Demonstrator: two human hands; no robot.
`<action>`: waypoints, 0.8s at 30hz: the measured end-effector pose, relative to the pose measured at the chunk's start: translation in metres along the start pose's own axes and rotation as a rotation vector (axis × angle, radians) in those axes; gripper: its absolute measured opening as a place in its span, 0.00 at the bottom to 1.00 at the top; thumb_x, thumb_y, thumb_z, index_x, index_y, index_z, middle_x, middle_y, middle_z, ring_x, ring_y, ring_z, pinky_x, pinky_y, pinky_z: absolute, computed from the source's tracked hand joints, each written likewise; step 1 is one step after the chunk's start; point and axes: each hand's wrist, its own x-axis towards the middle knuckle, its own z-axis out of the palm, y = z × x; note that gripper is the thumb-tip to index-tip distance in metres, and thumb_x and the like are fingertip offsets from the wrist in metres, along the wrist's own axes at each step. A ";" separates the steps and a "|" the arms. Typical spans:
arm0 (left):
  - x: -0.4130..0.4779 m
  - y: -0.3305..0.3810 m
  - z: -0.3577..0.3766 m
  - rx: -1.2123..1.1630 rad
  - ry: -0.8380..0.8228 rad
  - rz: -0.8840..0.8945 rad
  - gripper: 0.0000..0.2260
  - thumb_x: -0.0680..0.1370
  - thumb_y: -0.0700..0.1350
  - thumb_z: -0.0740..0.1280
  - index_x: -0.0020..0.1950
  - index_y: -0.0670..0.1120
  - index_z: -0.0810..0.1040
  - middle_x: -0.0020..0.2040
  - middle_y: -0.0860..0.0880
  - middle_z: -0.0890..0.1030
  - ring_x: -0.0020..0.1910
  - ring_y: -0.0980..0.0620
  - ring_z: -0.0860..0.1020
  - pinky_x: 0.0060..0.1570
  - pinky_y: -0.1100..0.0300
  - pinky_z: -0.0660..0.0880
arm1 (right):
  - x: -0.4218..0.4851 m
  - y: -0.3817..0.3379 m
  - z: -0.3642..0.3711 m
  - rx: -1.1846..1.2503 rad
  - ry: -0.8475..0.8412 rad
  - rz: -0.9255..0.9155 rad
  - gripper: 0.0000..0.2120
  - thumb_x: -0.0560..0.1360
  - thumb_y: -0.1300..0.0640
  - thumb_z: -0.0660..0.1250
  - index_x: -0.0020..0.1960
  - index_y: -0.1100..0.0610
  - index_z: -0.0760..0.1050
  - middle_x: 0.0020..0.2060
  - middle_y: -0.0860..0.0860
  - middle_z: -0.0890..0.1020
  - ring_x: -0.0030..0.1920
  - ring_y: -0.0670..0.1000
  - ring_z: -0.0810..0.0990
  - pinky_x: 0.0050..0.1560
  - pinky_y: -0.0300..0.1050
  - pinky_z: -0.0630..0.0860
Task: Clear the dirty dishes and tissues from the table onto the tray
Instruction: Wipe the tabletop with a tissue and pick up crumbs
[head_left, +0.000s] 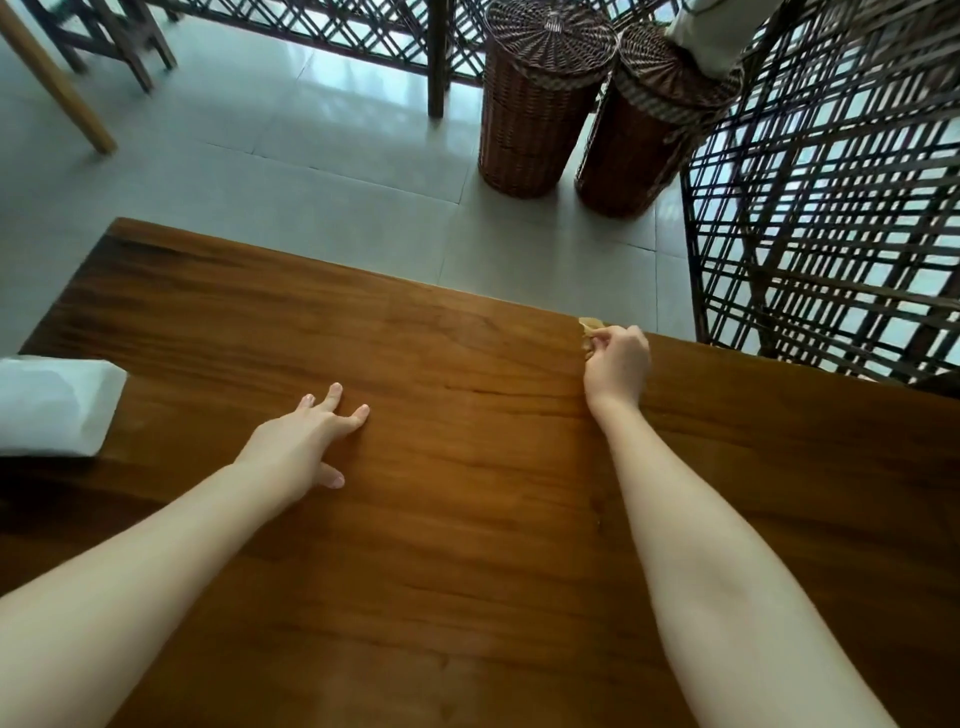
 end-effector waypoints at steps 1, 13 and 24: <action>0.000 -0.001 0.000 -0.008 0.004 0.002 0.40 0.75 0.44 0.70 0.78 0.57 0.48 0.79 0.48 0.42 0.77 0.47 0.48 0.68 0.51 0.66 | 0.003 0.004 -0.002 0.002 0.016 0.040 0.08 0.77 0.63 0.64 0.53 0.63 0.80 0.49 0.58 0.79 0.52 0.55 0.77 0.51 0.45 0.75; 0.009 -0.005 0.007 0.005 0.045 -0.013 0.41 0.73 0.46 0.73 0.77 0.59 0.51 0.79 0.49 0.45 0.77 0.47 0.51 0.68 0.53 0.66 | -0.051 -0.013 0.007 -0.064 -0.274 -0.530 0.10 0.77 0.69 0.61 0.52 0.63 0.80 0.44 0.56 0.79 0.46 0.53 0.75 0.52 0.46 0.73; 0.008 -0.005 0.005 -0.013 0.034 -0.020 0.41 0.73 0.46 0.73 0.77 0.59 0.51 0.78 0.51 0.44 0.77 0.48 0.51 0.68 0.52 0.65 | 0.025 0.074 -0.043 -0.107 0.089 0.144 0.09 0.77 0.66 0.63 0.54 0.66 0.79 0.52 0.60 0.78 0.53 0.56 0.76 0.49 0.40 0.70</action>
